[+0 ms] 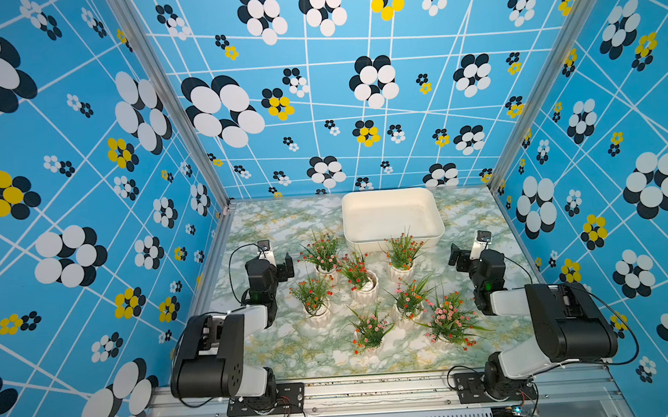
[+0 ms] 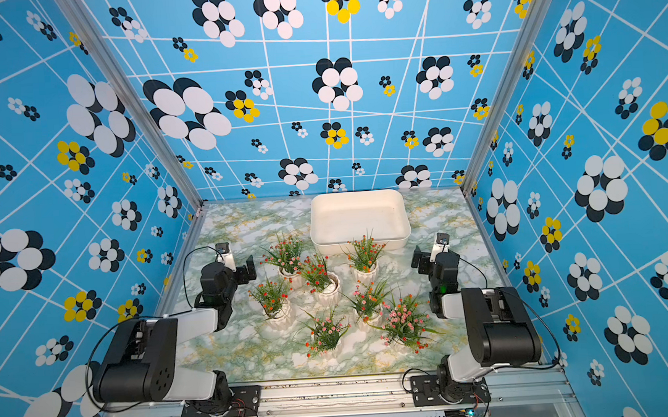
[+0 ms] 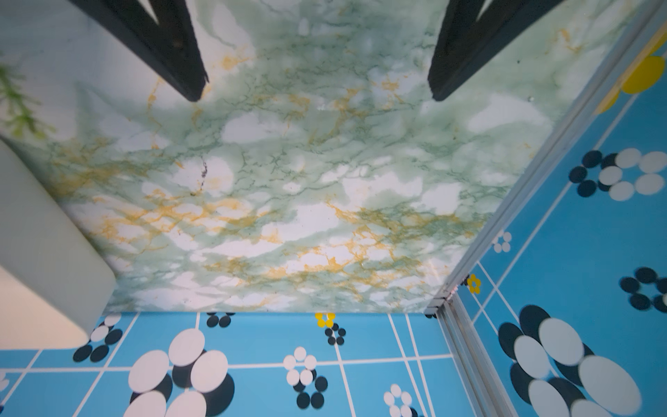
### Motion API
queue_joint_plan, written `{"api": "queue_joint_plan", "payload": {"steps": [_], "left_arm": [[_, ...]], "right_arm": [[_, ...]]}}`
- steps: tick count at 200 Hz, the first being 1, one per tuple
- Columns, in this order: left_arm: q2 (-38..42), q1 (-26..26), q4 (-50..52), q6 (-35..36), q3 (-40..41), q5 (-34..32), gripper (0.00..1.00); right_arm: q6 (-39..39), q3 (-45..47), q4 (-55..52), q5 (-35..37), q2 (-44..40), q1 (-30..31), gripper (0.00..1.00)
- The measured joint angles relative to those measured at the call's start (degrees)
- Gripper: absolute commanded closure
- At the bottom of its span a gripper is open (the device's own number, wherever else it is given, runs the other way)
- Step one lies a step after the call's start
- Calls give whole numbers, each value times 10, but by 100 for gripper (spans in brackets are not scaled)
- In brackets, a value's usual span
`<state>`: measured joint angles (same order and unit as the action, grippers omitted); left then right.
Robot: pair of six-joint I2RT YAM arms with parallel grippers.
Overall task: Put the potted gypsophila into the storage box
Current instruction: Pick up the baby's breath potted plant from the center of the board.
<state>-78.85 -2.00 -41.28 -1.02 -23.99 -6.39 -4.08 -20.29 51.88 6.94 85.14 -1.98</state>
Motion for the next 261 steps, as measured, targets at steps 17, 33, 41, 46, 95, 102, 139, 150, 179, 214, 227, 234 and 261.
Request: {"api": "queue_joint_plan", "payload": {"steps": [17, 33, 41, 46, 95, 102, 139, 150, 179, 214, 227, 234, 261], "left_arm": [[65, 0, 90, -16, -39, -18, 0], [122, 2, 197, -44, -101, -42, 1], [144, 4, 252, -61, -137, -50, 1], [156, 5, 283, -72, -159, -54, 1], [205, 17, 593, -153, -342, -39, 0], [204, 18, 632, -162, -359, -30, 1], [152, 18, 845, -221, -438, 26, 1], [136, 18, 888, -240, -439, 53, 1], [129, 18, 954, -276, -418, 100, 1], [131, 17, 974, -299, -416, 121, 1], [131, 16, 975, -304, -413, 123, 0], [131, 16, 975, -306, -410, 125, 0], [131, 16, 974, -316, -396, 134, 1]], "right_arm": [[-9, -14, -86, -1, -69, -2, 1], [-13, -70, -198, 0, -129, -4, 1], [-19, -113, -262, 0, -148, -4, 1], [-24, -144, -300, 0, -156, -4, 1], [-57, -456, -684, -5, -122, -5, 1], [-62, -493, -737, -13, -105, -5, 1], [-85, -659, -1000, -68, 22, -6, 13], [-90, -686, -1055, -89, 54, -6, 16], [-100, -682, -1133, -115, 77, 5, 21], [-130, -634, -1138, -134, 70, 59, 26], [-148, -606, -1124, -142, 70, 88, 29], [-158, -589, -1113, -147, 70, 103, 30], [-196, -550, -1071, -164, 70, 149, 33]]}}
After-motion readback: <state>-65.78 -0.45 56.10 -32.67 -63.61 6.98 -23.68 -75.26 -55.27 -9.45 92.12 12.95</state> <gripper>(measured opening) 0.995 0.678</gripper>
